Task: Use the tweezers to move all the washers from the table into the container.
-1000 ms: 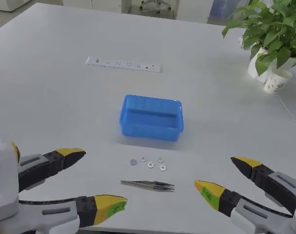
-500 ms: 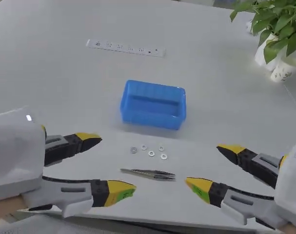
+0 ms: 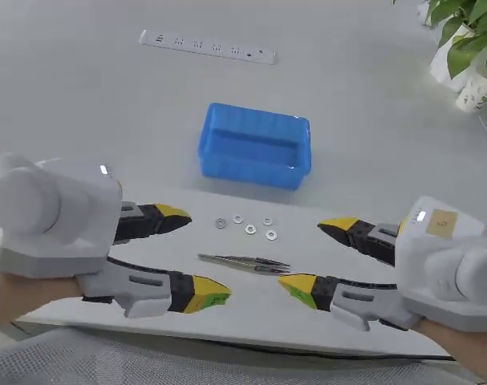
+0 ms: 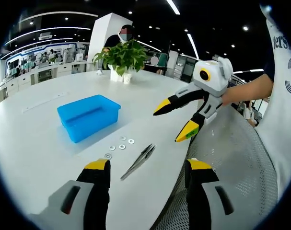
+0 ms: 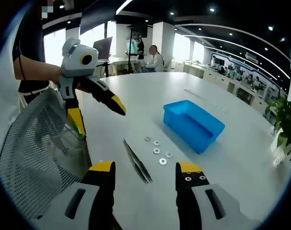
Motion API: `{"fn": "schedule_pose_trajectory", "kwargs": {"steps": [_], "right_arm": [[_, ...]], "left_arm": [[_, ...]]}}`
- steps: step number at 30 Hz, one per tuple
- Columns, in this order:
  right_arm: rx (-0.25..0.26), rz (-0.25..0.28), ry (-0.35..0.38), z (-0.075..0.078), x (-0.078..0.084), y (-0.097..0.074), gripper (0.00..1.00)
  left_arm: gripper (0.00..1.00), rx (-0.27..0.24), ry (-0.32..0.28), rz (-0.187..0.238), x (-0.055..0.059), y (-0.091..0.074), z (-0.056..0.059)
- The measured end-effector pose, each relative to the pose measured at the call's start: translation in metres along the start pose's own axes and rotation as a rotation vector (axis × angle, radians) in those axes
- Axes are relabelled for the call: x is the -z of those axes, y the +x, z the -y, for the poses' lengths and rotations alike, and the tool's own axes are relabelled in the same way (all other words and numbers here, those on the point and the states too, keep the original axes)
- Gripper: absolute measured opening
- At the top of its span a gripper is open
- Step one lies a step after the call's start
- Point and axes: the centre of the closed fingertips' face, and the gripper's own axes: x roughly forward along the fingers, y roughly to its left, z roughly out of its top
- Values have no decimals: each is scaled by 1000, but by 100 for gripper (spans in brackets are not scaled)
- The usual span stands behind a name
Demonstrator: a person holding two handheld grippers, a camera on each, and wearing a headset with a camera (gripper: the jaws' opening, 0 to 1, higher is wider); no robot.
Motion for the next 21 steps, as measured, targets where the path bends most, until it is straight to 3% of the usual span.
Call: {"fn": "schedule_pose_trajectory", "kwargs": {"steps": [6,21], "right_arm": [[-69,-43,-76,-6,9,18,44],[-190,-134,-148,-15,31,47,35]], "left_arm": [[65,28,82,-58,8,16,-3],[52,92,122,-129,23,41,-8]]}}
